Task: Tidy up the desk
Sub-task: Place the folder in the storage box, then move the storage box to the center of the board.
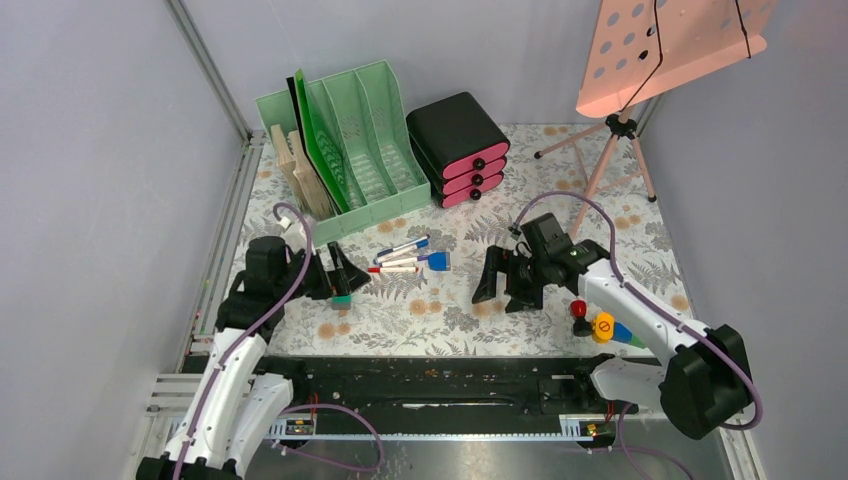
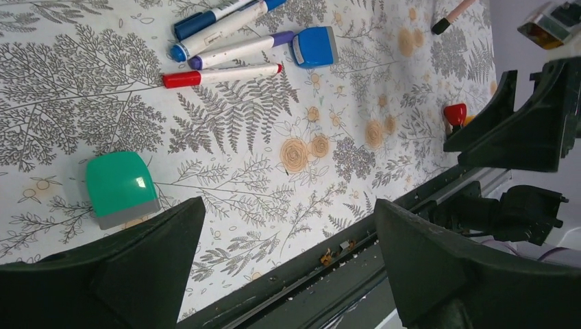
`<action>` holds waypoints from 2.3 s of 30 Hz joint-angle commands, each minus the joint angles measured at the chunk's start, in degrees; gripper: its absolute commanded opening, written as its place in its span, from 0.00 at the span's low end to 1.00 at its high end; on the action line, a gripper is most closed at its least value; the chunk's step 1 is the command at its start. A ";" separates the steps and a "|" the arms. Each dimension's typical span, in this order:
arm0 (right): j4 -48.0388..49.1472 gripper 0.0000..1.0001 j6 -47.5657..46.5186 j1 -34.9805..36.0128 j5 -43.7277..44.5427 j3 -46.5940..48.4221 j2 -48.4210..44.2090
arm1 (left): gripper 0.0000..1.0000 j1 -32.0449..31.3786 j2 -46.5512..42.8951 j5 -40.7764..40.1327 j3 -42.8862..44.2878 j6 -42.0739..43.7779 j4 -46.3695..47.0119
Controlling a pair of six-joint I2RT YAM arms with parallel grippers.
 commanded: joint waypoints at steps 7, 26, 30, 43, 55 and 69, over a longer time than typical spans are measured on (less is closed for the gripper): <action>6.93 0.97 2.77 -10.26 -5.52 11.48 9.79 | 0.99 -1.76 0.02 0.48 1.57 0.69 1.53; 27.56 0.81 19.40 -17.74 -16.52 35.70 36.61 | 0.99 -19.77 -7.32 -16.16 2.13 -1.68 -2.46; 29.11 0.74 21.77 -19.82 -16.62 38.90 40.02 | 0.99 -20.85 -6.45 -17.92 2.61 -1.94 -3.54; 28.03 0.48 23.41 -22.35 -18.64 49.65 50.53 | 0.99 -23.98 -5.10 -20.67 3.15 -2.10 -4.94; 28.37 0.42 23.74 -22.31 -18.12 51.08 54.30 | 0.99 -25.01 -4.41 -21.28 3.11 -2.21 -5.13; 28.91 0.06 21.99 -20.50 -15.94 46.67 52.70 | 0.99 -25.25 -4.43 -21.94 3.25 -2.38 -5.26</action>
